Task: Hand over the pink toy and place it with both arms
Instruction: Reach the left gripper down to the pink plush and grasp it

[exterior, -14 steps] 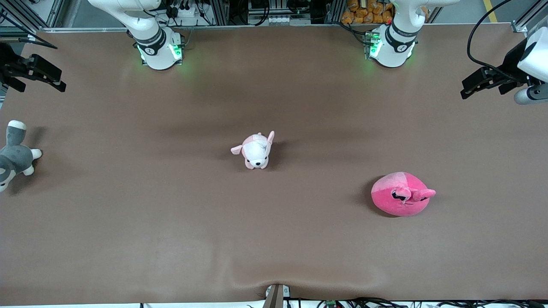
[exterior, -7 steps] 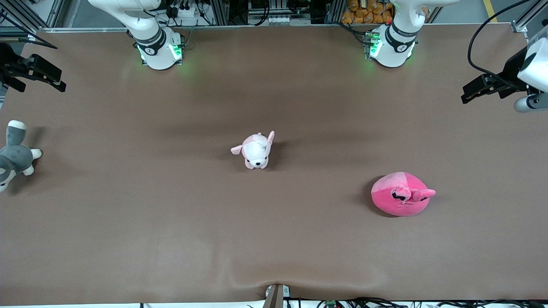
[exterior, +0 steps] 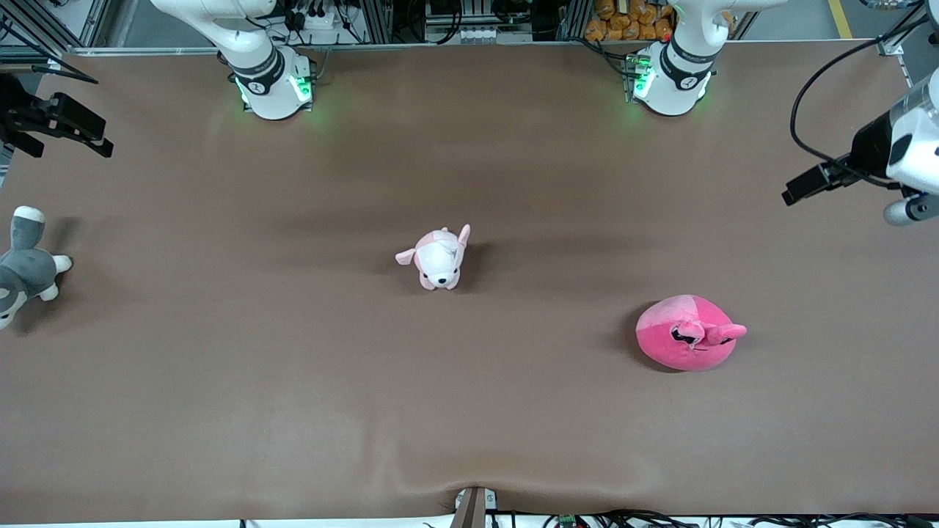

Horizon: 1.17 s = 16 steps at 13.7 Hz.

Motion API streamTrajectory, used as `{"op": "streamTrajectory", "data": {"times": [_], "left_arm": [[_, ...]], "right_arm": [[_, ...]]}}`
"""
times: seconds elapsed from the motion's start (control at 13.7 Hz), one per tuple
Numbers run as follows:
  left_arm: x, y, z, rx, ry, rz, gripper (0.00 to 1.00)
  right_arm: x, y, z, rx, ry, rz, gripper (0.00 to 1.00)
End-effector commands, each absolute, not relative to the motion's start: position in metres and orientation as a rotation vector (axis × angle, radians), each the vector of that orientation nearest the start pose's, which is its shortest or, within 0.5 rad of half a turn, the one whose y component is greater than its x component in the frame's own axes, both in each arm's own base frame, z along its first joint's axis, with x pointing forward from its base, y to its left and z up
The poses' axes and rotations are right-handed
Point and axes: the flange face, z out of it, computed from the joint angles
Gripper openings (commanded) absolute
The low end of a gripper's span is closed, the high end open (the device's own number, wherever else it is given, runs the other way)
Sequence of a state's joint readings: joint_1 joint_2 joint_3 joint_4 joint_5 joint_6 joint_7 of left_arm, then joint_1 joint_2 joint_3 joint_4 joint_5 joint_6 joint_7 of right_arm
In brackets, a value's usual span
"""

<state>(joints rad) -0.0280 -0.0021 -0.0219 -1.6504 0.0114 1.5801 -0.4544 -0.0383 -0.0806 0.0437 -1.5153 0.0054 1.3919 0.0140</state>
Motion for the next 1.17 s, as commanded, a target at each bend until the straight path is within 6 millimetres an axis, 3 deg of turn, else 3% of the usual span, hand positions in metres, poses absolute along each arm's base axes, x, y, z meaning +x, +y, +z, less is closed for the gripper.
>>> {"op": "streamTrajectory", "data": {"times": [0.0, 0.51, 0.8, 1.1], "left_arm": [[0.568, -0.029, 0.569, -2.987, -0.883, 0.123, 1.00], [0.610, -0.040, 0.500, -2.664, -1.613, 0.149, 1.00], [0.637, -0.045, 0.478, -2.483, -1.903, 0.210, 1.00], [0.662, -0.012, 0.449, -2.397, -2.000, 0.245, 1.00]], "right_arm": [[0.508, 0.004, 0.679, -3.124, 0.024, 0.070, 1.00], [0.508, 0.002, 0.679, -3.124, 0.028, 0.072, 1.00], [0.508, 0.002, 0.679, -3.124, 0.028, 0.072, 1.00], [0.508, 0.002, 0.679, -3.124, 0.028, 0.072, 1.00]]}}
